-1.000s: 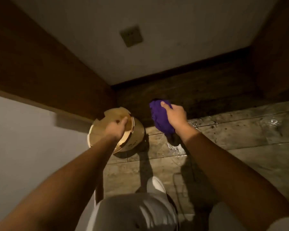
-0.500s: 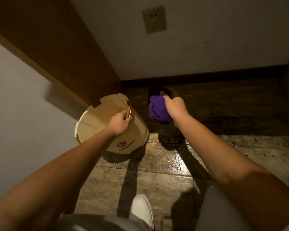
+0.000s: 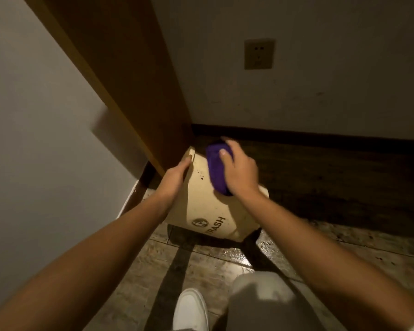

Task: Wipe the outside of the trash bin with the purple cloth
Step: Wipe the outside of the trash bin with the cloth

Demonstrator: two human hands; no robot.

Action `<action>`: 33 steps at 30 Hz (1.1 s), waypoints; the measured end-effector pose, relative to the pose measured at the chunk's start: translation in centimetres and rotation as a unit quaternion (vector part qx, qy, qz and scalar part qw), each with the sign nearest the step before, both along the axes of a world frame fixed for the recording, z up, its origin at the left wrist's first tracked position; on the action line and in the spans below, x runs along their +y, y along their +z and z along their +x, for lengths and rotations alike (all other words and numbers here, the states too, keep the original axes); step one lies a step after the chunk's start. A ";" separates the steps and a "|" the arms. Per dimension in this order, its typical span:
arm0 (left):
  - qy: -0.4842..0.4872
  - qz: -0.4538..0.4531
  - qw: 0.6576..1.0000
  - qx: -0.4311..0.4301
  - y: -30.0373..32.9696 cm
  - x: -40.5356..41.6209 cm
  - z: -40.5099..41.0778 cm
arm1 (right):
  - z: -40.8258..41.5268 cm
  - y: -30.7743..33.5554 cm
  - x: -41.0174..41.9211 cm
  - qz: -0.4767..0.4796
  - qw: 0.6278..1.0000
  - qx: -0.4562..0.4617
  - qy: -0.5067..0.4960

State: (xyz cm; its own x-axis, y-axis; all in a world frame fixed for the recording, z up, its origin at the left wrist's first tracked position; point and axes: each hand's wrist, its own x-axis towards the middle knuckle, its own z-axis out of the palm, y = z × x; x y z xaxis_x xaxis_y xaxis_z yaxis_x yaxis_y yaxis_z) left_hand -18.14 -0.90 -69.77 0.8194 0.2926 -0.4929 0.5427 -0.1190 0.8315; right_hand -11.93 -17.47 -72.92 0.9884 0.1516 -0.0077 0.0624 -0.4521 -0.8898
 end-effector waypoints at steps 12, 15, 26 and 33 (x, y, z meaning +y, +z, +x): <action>0.014 0.130 0.988 -0.079 -2.4 -0.2 -0.8 | -1.7 -8.7 -1.7 -0.189 0.977 -0.079 -0.054; 0.027 0.118 0.990 -0.078 -2.9 0.3 -1.8 | -1.5 -11.1 -5.5 -0.171 0.978 0.002 -0.120; 0.012 0.144 0.984 -0.107 -2.6 -1.2 -0.1 | -4.9 -6.0 3.5 -0.145 0.974 -0.172 -0.002; 0.052 0.131 0.988 -0.064 -2.6 -1.7 -0.2 | -4.0 -12.9 -6.9 -0.082 0.972 0.033 -0.216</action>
State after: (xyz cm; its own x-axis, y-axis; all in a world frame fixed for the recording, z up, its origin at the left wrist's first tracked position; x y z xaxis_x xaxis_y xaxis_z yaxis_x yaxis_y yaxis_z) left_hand -18.35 -2.63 -72.35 0.8290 0.4818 -0.2839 0.4561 -0.2887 0.8418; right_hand -15.92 -24.41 -85.78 0.9560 -0.2864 -0.0629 -0.2203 -0.5599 -0.7987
